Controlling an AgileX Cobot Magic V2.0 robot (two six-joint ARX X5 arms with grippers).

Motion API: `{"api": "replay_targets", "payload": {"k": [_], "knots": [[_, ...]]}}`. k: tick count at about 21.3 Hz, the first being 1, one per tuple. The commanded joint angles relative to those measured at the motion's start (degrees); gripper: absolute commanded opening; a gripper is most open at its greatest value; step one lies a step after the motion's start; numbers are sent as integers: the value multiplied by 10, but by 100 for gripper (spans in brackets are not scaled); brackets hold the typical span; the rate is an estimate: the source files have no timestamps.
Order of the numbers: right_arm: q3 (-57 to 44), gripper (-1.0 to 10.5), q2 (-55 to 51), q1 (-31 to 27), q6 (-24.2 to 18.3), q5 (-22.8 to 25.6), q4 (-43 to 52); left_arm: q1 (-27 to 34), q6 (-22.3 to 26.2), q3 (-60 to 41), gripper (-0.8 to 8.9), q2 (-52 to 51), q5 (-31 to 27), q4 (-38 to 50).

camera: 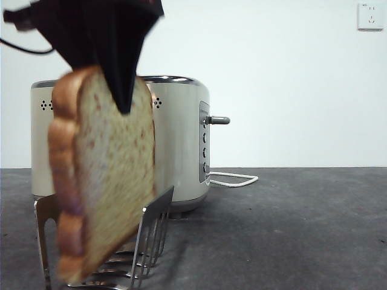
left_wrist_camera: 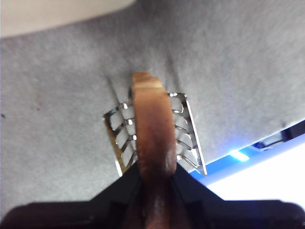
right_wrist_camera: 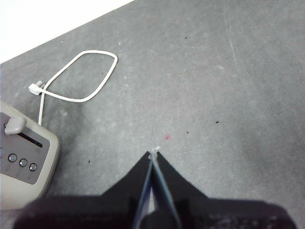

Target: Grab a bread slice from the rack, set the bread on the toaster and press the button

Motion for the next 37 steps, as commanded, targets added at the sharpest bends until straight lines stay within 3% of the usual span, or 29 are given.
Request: {"api": "replay_targets", "payload": {"k": [1,4,8,11,18,20,23,26,28,31,37], "knots": [[3,-3,-1,0,-7,-2,1,0,5,0,-9,-31,-3,0],[3,-3,-1,0,-7,-1,2,-5,14,0,-8,-70,-3,2],[3,-3,-1,0,-7,0,2,-15,92,8,-9,-132,-3,3],[3,-3,-1,0,-7,1,5,-24,226,22,-9,-176,2,2],[3,-3,3,0,-6,0,5,-36,645,92,-4,-239,-10,-29],[3,-3,3,0,-6,0,4,-35,737,110,-3,-243,-39,-30],[3,-3,3,0,-6,0,4,-33,848,135,-4,-242,-135,-26],[3,-3,3,0,-6,0,4,-21,912,141,-1,-237,-223,0],[3,-3,3,0,-6,0,4,-7,949,141,-2,-231,-251,12],[3,-3,3,0,-6,-2,3,14,1003,141,-3,-221,-238,10],[3,-3,3,0,-6,-2,-2,58,1044,141,-3,-194,-221,23]]}}
